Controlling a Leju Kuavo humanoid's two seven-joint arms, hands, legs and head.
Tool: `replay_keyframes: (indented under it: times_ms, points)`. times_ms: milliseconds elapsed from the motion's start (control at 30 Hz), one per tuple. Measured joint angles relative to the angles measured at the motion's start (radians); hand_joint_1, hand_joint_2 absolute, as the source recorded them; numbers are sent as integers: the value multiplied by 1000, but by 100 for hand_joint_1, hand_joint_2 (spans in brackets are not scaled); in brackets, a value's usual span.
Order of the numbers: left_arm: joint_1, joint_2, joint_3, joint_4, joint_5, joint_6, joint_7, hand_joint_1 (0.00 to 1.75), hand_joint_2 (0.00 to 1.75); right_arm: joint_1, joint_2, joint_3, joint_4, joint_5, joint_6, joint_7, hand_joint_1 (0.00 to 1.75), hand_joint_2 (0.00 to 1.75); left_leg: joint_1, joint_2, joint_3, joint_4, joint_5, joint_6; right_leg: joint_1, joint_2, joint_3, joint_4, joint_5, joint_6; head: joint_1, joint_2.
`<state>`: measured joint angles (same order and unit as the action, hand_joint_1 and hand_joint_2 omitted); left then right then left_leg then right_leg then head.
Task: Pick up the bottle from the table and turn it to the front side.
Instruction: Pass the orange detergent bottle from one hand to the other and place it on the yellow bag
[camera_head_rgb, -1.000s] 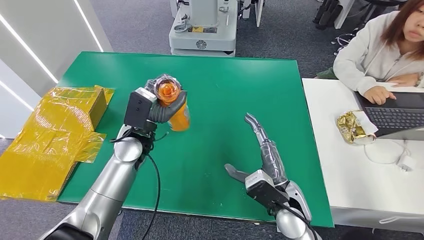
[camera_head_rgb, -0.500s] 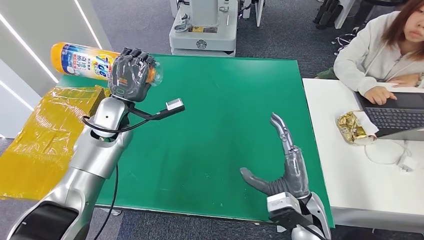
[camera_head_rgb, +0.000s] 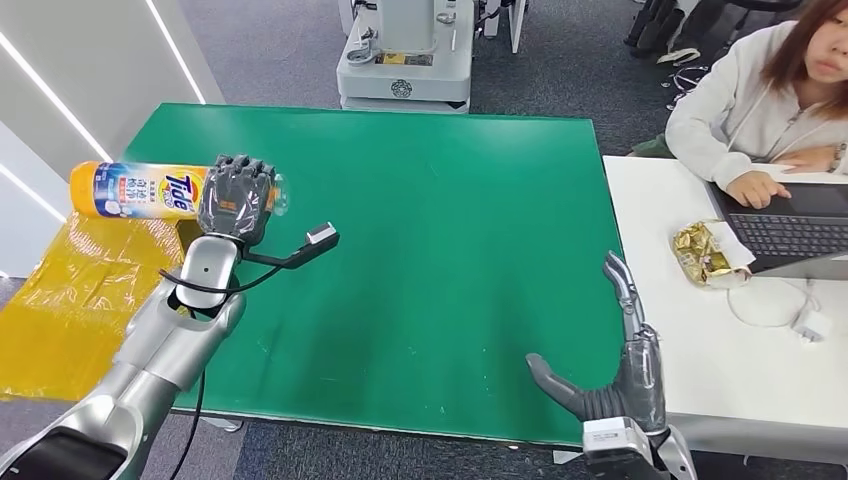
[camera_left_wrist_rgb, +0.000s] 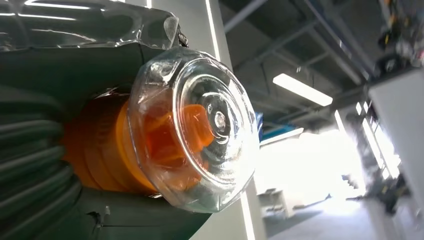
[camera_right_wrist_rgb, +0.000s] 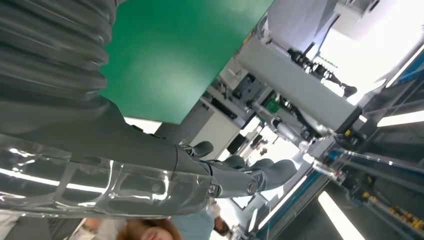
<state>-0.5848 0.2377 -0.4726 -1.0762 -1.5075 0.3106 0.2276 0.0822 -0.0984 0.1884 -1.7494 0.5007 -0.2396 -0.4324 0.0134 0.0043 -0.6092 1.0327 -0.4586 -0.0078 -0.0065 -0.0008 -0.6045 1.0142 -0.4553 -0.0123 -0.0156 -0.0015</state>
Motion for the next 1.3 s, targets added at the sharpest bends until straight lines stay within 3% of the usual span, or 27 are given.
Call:
replay_keyframes:
  times_ms: [167, 400, 567, 733, 867, 1000, 1300]
  points:
    - [44, 27, -21, 0, 0, -34, 25, 175, 175, 33, -2, -23, -19, -1, -3, -1, 0, 175, 0, 0, 0, 0, -1, -1, 0, 0, 0, 0, 0, 0, 0, 0]
    - [117, 41, -23, -2, 0, -55, -1, 175, 175, 48, -4, -33, -25, -14, -4, -5, 0, 175, 0, 0, 0, 0, -1, -1, 0, 0, 1, 0, 0, 0, 0, 0]
    - [180, 37, -2, 19, 0, 28, -87, 175, 175, 42, -4, -36, -25, -18, 8, -4, 0, 175, 0, 0, 0, 0, -1, -1, 0, 0, 1, 0, 0, 0, 0, 0]
    - [214, 15, 51, 68, 7, 85, -229, 175, 175, 23, -4, -37, -18, -19, 21, -4, 0, 175, 0, -1, 0, 0, -1, -1, 0, -1, 1, 0, 0, 0, 0, 0]
    - [222, -6, 97, 103, 30, 77, -315, 175, 175, 12, -4, -37, -10, -19, 31, -2, 0, 175, 0, -1, 0, 0, -1, -1, 0, -1, 1, 0, 0, 0, 0, 0]
    - [216, -23, 128, 160, 42, 69, -348, 175, 175, 7, -4, -37, 1, -19, 35, -1, 0, 175, 0, -1, 0, 0, -1, -1, 0, -1, 1, 0, 0, 0, 0, 0]
    - [146, -38, 173, 320, 43, 45, -315, 175, 175, 7, -8, -37, 19, -29, 50, -1, 0, 175, 0, 0, 0, 0, -1, -1, 0, 0, 1, 0, 0, 0, 0, 0]
